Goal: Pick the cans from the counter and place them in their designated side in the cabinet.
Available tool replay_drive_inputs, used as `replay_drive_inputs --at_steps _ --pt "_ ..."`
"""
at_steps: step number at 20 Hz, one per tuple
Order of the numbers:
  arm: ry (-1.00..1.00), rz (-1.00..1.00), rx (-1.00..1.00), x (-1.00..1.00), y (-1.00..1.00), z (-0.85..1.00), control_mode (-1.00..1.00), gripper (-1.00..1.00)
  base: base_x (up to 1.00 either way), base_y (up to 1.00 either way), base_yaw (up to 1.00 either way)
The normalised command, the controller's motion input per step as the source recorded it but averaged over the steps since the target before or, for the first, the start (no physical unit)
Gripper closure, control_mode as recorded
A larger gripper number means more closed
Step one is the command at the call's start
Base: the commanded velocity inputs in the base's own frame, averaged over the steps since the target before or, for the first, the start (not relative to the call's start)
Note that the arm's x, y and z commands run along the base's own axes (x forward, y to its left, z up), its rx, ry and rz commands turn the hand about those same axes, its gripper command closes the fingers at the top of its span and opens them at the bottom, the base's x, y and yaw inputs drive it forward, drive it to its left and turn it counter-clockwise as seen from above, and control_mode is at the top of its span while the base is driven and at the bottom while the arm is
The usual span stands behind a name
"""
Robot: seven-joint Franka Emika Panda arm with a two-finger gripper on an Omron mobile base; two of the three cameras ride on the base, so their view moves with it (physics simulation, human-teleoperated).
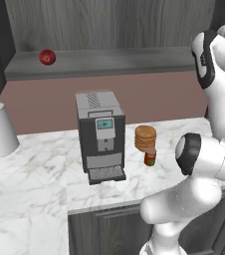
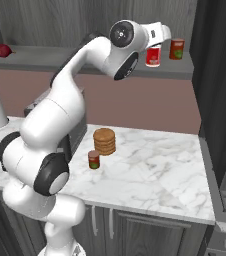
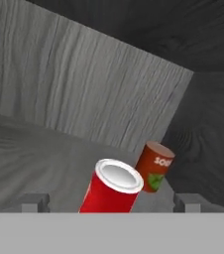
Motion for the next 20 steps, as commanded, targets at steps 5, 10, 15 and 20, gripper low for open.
replay_drive_inputs --at_steps 5,10,15,20 --pt "-0.02 0.00 -0.02 -0.78 0.53 -0.03 -1.00 -1.00 0.00 0.00 0.00" --pt "0.00 0.00 -0.03 -0.83 0.41 -0.11 -1.00 -1.00 0.00 0.00 0.00" --pt "-0.01 -0.05 0.03 -0.72 0.28 -0.07 -1.00 -1.00 0.00 0.00 0.00" --pt "0.05 -0.05 0.01 -0.27 0.11 -0.10 -1.00 -1.00 0.00 0.00 0.00"
